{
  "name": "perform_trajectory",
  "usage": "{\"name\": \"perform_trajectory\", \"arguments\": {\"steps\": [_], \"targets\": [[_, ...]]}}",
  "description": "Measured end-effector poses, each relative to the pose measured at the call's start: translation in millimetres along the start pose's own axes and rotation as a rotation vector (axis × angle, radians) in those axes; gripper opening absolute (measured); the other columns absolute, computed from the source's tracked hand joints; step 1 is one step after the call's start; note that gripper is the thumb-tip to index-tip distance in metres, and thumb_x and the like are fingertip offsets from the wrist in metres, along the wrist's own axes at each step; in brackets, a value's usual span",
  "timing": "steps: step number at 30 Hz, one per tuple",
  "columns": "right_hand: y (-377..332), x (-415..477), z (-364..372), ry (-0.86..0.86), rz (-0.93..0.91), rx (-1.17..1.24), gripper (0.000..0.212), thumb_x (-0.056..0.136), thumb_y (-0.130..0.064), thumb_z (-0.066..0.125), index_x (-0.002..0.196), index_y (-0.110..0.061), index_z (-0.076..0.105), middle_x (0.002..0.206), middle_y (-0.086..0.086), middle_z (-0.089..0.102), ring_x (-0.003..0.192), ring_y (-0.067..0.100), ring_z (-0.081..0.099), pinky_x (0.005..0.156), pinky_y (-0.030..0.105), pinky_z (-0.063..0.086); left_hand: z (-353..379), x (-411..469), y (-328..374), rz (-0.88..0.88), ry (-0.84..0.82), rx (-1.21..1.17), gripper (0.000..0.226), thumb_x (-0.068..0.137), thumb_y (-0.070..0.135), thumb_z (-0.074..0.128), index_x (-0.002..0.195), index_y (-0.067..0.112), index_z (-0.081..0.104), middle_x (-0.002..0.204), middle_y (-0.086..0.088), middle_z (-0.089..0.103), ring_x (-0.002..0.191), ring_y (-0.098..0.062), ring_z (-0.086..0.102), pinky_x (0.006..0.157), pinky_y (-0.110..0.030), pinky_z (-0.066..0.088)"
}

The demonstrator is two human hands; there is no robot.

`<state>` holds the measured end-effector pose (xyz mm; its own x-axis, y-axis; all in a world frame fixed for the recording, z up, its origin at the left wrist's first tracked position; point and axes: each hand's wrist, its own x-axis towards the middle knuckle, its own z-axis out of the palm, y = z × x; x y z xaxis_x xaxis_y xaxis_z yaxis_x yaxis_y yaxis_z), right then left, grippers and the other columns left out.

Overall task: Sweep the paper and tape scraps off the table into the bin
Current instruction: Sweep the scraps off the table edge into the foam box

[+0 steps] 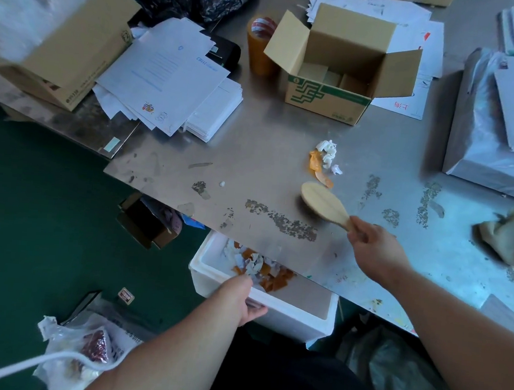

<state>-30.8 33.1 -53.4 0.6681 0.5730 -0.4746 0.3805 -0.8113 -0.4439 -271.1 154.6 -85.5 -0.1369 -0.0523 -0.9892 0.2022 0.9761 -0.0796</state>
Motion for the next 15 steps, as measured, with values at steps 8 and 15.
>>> {"name": "perform_trajectory", "arguments": {"steps": [8, 15], "targets": [[-9.9, -40.9, 37.3, -0.238, -0.228, -0.182, 0.037, 0.102, -0.04, 0.047, 0.137, -0.045, 0.055, 0.096, -0.008, 0.055, 0.104, 0.022, 0.058, 0.09, 0.036, 0.047, -1.6, -0.4, 1.6, -0.003, 0.005, 0.011, 0.028, 0.093, 0.012, 0.073, 0.112, -0.003, 0.058, 0.108, -0.027, 0.065, 0.1, -0.044, 0.068, 0.065, -0.054, 0.064], [-13.7, -59.7, 54.2, -0.27, -0.223, -0.01, 0.036, 0.101, -0.036, 0.053, 0.136, -0.044, 0.06, 0.092, -0.017, 0.055, 0.098, 0.011, 0.056, 0.086, 0.028, 0.042, -0.4, 8.2, 1.6, 0.053, -0.036, 0.038, 0.028, 0.101, 0.019, 0.065, 0.113, -0.003, 0.052, 0.109, -0.025, 0.061, 0.11, -0.043, 0.064, 0.072, -0.051, 0.061]]}}
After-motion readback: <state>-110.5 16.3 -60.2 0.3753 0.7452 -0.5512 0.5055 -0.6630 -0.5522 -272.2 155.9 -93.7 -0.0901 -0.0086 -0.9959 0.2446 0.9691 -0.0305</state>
